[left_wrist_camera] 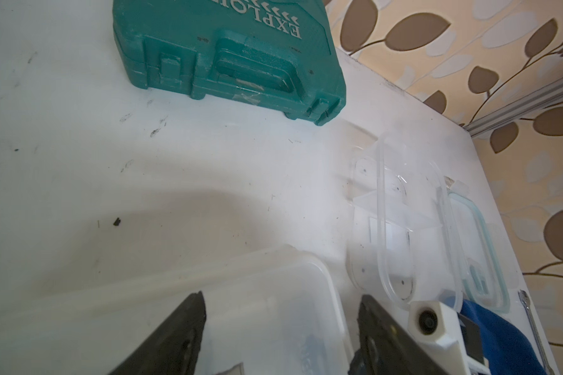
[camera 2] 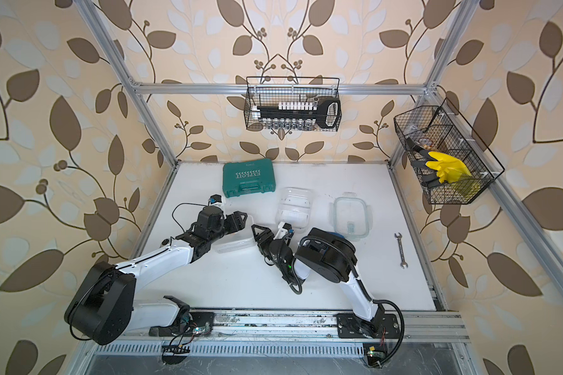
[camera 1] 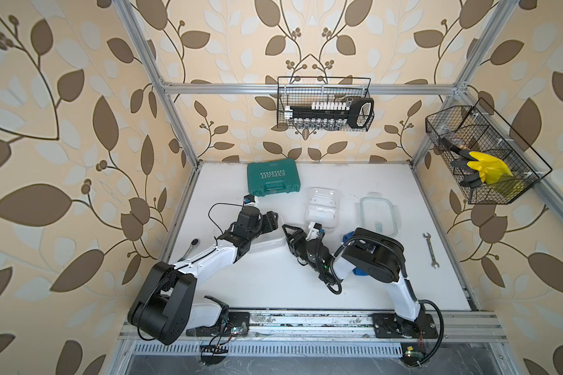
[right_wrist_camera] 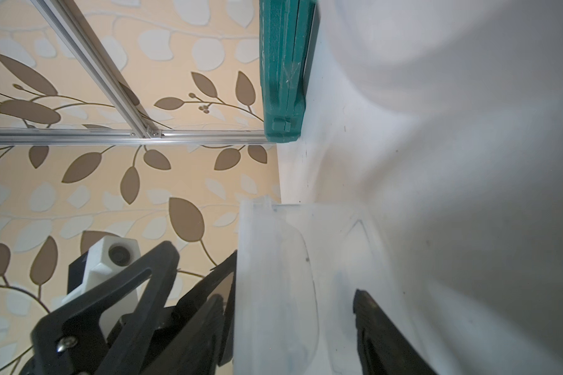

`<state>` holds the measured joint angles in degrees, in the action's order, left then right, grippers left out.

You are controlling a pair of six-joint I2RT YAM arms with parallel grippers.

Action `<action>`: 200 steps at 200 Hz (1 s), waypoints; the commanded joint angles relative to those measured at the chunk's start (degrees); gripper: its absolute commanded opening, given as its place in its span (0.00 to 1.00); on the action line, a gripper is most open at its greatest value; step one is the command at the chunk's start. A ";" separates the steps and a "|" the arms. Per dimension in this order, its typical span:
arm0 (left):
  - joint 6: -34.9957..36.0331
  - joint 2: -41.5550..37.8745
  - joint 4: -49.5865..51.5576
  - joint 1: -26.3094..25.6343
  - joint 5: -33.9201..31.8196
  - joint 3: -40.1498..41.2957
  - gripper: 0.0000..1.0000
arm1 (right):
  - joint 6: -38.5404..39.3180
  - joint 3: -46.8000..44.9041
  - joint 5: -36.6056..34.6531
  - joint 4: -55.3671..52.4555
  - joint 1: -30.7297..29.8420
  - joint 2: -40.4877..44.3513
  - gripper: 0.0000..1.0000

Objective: Wipe the insides of the lunch boxes
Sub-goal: Open the fastener of the lunch box.

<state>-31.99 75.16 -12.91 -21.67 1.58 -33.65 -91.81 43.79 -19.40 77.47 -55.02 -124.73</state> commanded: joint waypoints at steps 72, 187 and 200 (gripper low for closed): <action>-2.33 1.63 8.44 -0.57 4.52 7.87 0.69 | -10.70 3.41 -0.18 3.56 -0.88 -1.67 0.63; -2.00 -1.96 7.63 -1.62 2.40 10.72 0.63 | -11.42 7.22 -2.02 3.57 -2.78 -4.09 0.56; -2.27 -2.03 7.46 -1.62 2.32 10.97 0.63 | -11.61 7.49 -3.10 3.63 -2.99 -4.23 0.55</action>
<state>-31.94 71.09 -19.73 -22.22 2.44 -26.65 -95.13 48.99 -22.90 78.56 -56.42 -127.70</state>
